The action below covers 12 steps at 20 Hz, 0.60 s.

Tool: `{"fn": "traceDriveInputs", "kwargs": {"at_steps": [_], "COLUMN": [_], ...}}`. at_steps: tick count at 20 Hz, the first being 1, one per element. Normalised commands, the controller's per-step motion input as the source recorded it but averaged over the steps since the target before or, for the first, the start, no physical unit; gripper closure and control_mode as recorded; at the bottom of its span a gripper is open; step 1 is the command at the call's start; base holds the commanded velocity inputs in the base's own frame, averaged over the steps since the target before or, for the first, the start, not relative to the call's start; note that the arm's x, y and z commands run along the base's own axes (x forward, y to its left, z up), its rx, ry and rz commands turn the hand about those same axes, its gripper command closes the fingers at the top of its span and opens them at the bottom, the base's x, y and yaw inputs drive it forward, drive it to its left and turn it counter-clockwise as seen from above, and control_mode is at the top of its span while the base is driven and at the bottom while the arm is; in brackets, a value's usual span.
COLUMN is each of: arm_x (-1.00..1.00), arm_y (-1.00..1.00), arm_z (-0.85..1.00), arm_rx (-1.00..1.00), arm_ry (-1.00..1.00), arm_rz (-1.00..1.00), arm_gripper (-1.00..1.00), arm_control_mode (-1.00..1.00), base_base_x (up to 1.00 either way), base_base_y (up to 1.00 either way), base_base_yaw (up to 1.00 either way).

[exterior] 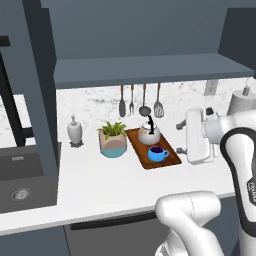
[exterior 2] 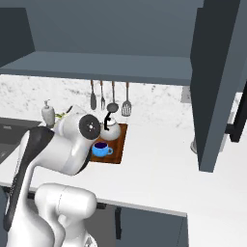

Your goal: Pick the kettle from the counter and place it on the tray. Then pick the mug from the cabinet and place it on the tray. Then close the cabinet doors.

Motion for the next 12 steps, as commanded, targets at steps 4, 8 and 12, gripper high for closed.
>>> {"fn": "traceDriveInputs", "kwargs": {"at_steps": [4, 8, 12], "arm_x": [-0.21, -0.25, -0.35], "arm_y": [0.52, 0.67, 0.75], "arm_z": [0.31, 0.31, 0.18], "arm_rx": [-0.01, -0.09, -0.16], "arm_ry": [-0.44, -0.21, -0.19], "arm_rz": [0.31, 0.30, 0.27], "arm_gripper": [-1.00, -1.00, -1.00], "arm_control_mode": [-1.00, -1.00, -1.00], "base_base_x": [0.00, 0.00, 0.00], "base_base_y": [0.00, 0.00, 0.00], "base_base_yaw": [0.00, 0.00, 0.00]}}
